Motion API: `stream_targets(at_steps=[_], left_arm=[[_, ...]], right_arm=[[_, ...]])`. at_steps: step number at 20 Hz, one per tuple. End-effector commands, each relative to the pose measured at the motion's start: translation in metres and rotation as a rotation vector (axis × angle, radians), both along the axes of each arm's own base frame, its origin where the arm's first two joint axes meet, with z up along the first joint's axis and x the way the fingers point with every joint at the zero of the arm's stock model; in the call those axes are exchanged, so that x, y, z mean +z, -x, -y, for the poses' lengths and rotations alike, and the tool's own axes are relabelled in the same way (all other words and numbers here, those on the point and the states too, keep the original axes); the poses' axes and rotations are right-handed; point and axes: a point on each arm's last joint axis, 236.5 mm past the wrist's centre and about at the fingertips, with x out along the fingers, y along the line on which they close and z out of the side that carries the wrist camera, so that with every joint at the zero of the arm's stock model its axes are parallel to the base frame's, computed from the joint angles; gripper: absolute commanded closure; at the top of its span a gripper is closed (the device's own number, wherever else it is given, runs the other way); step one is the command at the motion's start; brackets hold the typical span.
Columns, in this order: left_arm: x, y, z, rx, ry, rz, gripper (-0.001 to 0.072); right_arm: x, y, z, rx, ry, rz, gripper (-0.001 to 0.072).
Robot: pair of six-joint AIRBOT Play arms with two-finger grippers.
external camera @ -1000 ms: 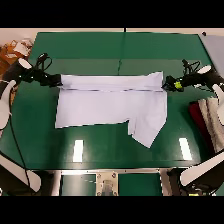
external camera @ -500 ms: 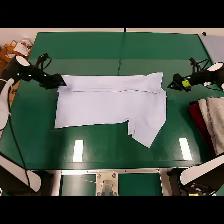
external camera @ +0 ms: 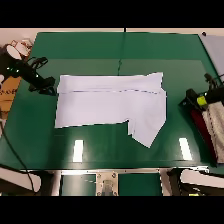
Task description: Fold the shirts.
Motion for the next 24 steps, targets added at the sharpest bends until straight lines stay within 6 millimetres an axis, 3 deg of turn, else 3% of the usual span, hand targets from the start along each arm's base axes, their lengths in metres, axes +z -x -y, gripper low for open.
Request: stream_targets(at_steps=[1, 2, 3, 5, 6, 7, 10, 13, 14, 17, 20, 22, 23, 24], left_arm=[[0.006, 0.071, 0.01, 0.055, -0.02, 0.032, 0.0686], [0.001, 0.089, 0.01, 0.092, -0.031, 0.073, 0.0686], [-0.005, 0.105, 0.011, 0.154, -0.039, 0.12, 0.0684], [-0.017, 0.129, 0.014, 0.276, -0.03, 0.165, 0.0656], [-0.023, 0.139, 0.019, 0.32, -0.009, 0.174, 0.0303], [-0.03, 0.143, 0.025, 0.373, 0.022, 0.176, 0.0033], [-0.055, 0.145, 0.052, 0.492, 0.163, 0.153, 0.0028], [-0.077, 0.136, 0.074, 0.575, 0.201, 0.226, 0.0028], [-0.079, 0.129, 0.079, 0.616, 0.212, 0.264, 0.0029], [-0.082, 0.104, 0.083, 0.727, 0.223, 0.361, 0.0028], [-0.101, 0.094, 0.073, 0.794, 0.186, 0.363, 0.003], [-0.102, 0.087, 0.067, 0.828, 0.182, 0.385, 0.0127], [-0.1, 0.085, 0.066, 0.836, 0.182, 0.397, 0.0128], [-0.1, 0.085, 0.067, 0.836, 0.185, 0.392, 0.0287]], right_arm=[[-0.034, 0.089, -0.039, -0.059, -0.046, -0.162, 0.0472], [-0.047, 0.102, -0.052, -0.067, -0.067, -0.182, 0.0337], [-0.061, 0.108, -0.065, -0.067, -0.086, -0.18, 0.0282], [-0.081, 0.105, -0.09, -0.077, -0.127, -0.133, 0.0283], [-0.088, 0.097, -0.102, -0.089, -0.151, -0.1, 0.0283], [-0.091, 0.088, -0.111, -0.097, -0.167, -0.072, 0.0284], [-0.101, 0.063, -0.123, -0.151, -0.186, -0.034, 0.0286], [-0.101, 0.056, -0.129, -0.131, -0.205, -0.021, 0.0437], [-0.101, 0.055, -0.128, -0.12, -0.202, -0.011, 0.0437], [-0.101, 0.055, -0.128, -0.117, -0.201, -0.009, 0.0429], [-0.102, 0.058, -0.129, -0.102, -0.198, -0.017, 0.0428], [-0.101, 0.062, -0.13, -0.087, -0.201, -0.028, 0.0418], [-0.102, 0.063, -0.129, -0.082, -0.196, -0.03, 0.0418], [-0.103, 0.064, -0.128, -0.073, -0.187, -0.032, 0.0417]])
